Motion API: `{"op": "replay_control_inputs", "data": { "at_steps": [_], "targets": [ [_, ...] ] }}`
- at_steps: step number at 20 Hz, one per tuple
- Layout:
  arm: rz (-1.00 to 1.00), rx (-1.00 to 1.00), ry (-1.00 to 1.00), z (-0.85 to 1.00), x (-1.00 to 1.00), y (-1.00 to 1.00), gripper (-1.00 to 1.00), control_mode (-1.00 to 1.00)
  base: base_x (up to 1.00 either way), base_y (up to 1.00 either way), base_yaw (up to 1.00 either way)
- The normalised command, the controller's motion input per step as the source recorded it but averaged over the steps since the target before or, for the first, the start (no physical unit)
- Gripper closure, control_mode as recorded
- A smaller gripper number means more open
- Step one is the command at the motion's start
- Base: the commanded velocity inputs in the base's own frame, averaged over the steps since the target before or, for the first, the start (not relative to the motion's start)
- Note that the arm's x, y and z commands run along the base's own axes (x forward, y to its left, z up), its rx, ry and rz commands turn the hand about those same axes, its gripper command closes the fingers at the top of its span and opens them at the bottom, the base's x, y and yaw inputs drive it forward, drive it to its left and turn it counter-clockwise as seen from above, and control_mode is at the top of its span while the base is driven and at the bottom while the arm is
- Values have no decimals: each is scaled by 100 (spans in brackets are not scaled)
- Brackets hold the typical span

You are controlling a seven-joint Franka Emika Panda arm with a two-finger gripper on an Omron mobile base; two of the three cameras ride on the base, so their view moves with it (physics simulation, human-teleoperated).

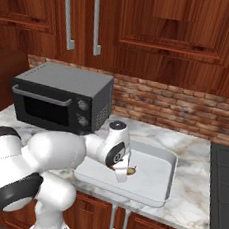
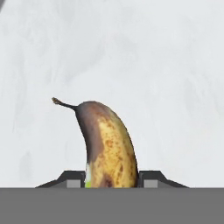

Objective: Pick up both bananas from the fridge and place them inside the tupperware on the counter.

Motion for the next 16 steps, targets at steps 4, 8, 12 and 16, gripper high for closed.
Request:
{"op": "replay_control_inputs", "data": {
  "at_steps": [4, 8, 12, 16],
  "targets": [
    [0, 0, 0, -23, 7, -3, -100, -100, 0, 0, 0],
    [0, 1, 0, -4, 0, 0, -100, -100, 0, 0, 0],
    [-5, 1, 0, 11, -2, 0, -100, -100, 0, 0, 0],
    [-1, 0, -2, 44, -17, 0, -100, -100, 0, 0, 0]
  ]
}}
